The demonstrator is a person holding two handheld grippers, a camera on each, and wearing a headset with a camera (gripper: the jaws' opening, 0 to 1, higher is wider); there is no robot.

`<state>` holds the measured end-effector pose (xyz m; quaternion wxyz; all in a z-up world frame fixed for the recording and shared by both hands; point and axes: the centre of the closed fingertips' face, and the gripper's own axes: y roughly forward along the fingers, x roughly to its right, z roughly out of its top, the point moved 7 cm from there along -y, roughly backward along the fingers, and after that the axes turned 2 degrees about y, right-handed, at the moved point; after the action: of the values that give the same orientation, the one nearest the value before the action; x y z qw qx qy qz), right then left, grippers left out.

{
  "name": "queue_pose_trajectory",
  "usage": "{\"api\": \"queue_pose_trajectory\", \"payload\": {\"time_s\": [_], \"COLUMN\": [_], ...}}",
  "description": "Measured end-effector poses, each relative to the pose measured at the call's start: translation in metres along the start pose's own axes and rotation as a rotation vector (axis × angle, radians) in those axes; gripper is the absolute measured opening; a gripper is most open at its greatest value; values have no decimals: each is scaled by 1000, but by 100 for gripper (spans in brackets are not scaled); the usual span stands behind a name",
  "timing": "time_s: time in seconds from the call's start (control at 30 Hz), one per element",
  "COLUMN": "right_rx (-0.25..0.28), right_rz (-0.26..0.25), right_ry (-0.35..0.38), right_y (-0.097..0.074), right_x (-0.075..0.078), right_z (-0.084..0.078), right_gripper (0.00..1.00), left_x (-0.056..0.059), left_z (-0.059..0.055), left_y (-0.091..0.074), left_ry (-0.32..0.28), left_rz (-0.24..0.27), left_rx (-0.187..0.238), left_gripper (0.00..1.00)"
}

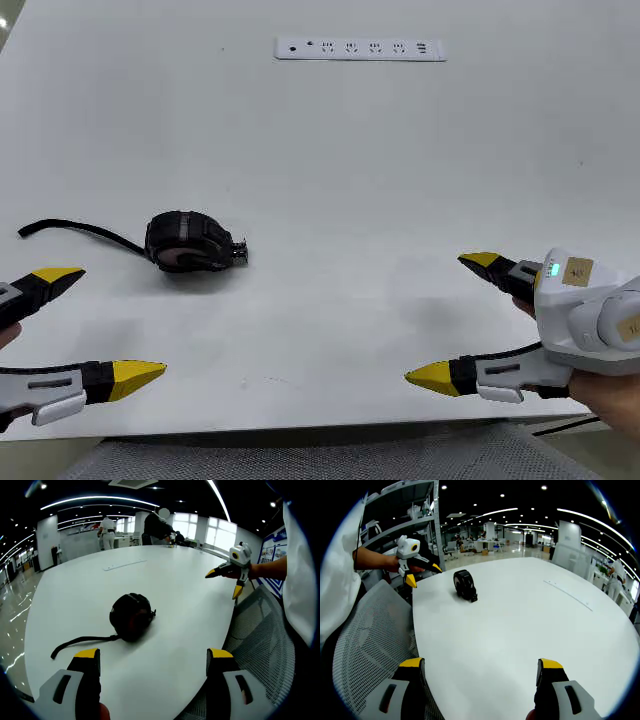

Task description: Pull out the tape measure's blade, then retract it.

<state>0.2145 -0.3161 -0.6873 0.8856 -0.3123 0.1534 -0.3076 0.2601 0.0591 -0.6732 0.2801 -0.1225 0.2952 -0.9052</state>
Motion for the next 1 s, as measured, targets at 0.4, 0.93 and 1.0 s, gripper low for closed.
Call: {"api": "queue_pose_trajectory", "payload": {"time_s": [0.4,0.93,1.0], "right_rx": [-6,6,15], "right_rz": [-2,0,4], "right_ry": [-15,5,8], "right_y": [-1,1,3], "right_x": [-3,-1,-1], "right_z": [3,11,14], "right_gripper": [92,92,92], "left_x": [-4,-11,-13], "left_z": [-1,1,3], "left_y": [-1,0,1], "left_ry": [-2,11,22], "left_rz": [1,-14,-19], "left_rx": [0,-1,-5], "left_gripper": [84,84,84]}}
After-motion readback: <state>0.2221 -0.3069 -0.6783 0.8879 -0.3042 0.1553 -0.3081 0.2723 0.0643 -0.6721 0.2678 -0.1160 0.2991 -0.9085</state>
